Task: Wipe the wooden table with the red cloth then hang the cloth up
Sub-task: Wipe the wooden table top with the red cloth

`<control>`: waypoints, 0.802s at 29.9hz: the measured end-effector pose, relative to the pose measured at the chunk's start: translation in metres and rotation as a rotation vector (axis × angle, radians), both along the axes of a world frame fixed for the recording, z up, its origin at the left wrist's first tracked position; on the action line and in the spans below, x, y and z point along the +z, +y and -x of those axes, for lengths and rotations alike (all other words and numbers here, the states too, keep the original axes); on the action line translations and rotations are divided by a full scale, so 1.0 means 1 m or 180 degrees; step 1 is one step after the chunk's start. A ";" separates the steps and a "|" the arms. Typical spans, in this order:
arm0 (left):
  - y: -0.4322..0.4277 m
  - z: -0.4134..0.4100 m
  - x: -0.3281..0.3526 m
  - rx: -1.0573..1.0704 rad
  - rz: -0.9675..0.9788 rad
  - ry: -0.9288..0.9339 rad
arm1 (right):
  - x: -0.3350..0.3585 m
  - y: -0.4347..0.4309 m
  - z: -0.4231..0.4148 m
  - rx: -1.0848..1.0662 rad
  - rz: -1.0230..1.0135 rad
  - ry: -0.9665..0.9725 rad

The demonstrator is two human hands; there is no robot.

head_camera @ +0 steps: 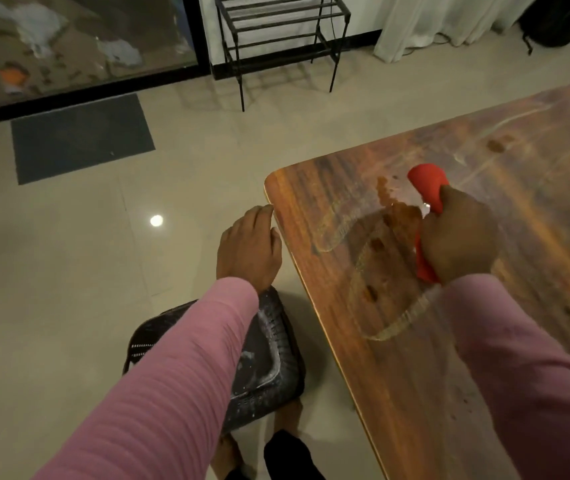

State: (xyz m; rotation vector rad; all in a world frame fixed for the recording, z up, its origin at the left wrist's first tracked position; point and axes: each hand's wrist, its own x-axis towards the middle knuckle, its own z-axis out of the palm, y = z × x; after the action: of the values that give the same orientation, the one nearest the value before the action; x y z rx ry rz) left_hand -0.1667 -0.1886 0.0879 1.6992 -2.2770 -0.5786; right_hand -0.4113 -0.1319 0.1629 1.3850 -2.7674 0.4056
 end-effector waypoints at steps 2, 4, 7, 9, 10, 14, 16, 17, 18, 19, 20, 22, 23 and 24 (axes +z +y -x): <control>-0.010 0.010 -0.001 0.0033 0.0035 -0.0055 | -0.017 -0.020 -0.003 0.0003 -0.0224 0.0036; -0.019 0.019 -0.002 0.0178 0.0036 -0.0071 | -0.031 -0.033 -0.012 0.0096 -0.0534 -0.0160; -0.030 0.030 -0.004 0.0511 -0.0043 -0.0023 | -0.045 -0.040 -0.045 0.0516 -0.0892 -0.0415; -0.035 0.035 -0.007 0.0606 -0.0061 -0.0054 | -0.049 -0.036 -0.064 0.0859 -0.0912 -0.0137; -0.037 0.037 -0.008 0.0621 -0.0043 -0.0091 | -0.050 -0.031 -0.068 0.1003 -0.0866 0.0002; -0.040 0.037 -0.013 0.0664 0.0061 -0.0032 | -0.064 -0.020 -0.047 0.1225 -0.0915 -0.0134; -0.038 0.035 -0.013 0.0590 0.0087 0.0065 | -0.070 -0.025 -0.033 0.1129 -0.0995 -0.0113; -0.037 0.034 -0.013 0.0549 0.0102 0.0114 | -0.072 -0.031 -0.030 0.1054 -0.1003 -0.0037; -0.036 0.033 -0.013 0.0528 0.0121 0.0162 | -0.073 -0.039 -0.031 0.0988 -0.0976 0.0026; -0.036 0.033 -0.013 0.0525 0.0132 0.0197 | -0.074 -0.048 -0.035 0.0948 -0.0935 0.0048; -0.036 0.032 -0.013 0.0528 0.0139 0.0211 | -0.074 -0.056 -0.041 0.0949 -0.0905 0.0037; -0.038 0.032 -0.012 0.0552 0.0150 0.0209 | -0.074 -0.067 -0.060 0.1140 -0.0880 0.0029; -0.040 0.031 -0.012 0.0571 0.0163 0.0216 | -0.073 -0.067 -0.072 0.1310 -0.0854 0.0043; -0.042 0.030 -0.012 0.0592 0.0182 0.0217 | -0.072 -0.064 -0.083 0.1507 -0.0806 0.0061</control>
State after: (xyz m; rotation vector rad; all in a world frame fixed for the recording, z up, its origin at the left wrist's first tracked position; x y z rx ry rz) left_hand -0.1966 -0.2303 0.0759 1.8094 -2.0411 -0.5176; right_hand -0.3282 -0.1956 0.0906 2.0945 -2.5198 0.0415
